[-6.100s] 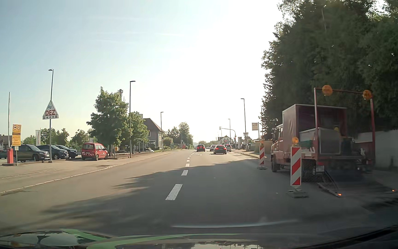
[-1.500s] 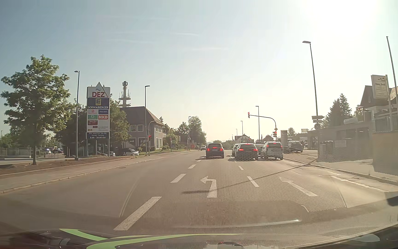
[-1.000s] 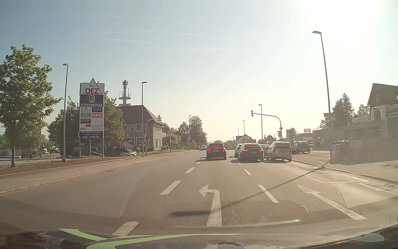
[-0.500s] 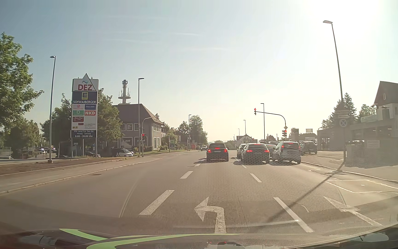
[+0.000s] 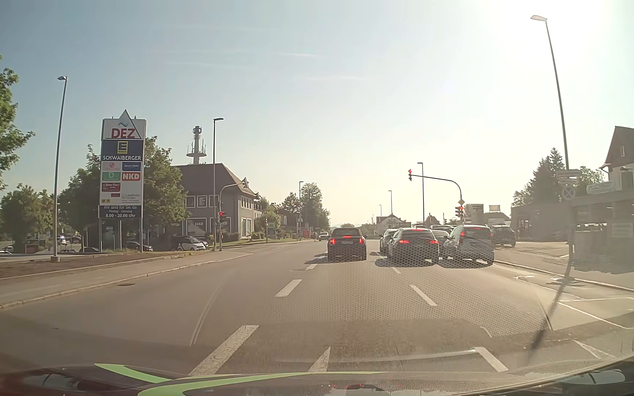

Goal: Follow the waypoints while adhering to traffic rules and regulations

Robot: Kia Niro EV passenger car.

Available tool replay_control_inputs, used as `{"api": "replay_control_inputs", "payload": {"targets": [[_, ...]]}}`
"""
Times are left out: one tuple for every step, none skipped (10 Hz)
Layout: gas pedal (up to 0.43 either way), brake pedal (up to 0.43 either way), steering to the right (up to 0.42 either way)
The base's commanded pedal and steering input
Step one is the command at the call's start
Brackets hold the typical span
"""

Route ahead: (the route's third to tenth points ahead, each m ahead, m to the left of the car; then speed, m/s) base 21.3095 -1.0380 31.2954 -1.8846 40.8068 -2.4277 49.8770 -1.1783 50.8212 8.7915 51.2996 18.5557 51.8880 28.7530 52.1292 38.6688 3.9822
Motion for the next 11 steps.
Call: {"api": "replay_control_inputs", "payload": {"targets": [[0.000, 0.000, 0.012], [0.000, 0.000, 0.012], [0.000, 0.000, 0.014], [0.000, 0.000, 0.017], [0.000, 0.000, 0.020], [0.000, 0.000, 0.022], [0.000, 0.000, 0.023], [0.000, 0.000, 0.023], [0.000, 0.000, 0.022], [0.000, 0.000, 0.021], [0.000, 0.000, 0.019]]}}
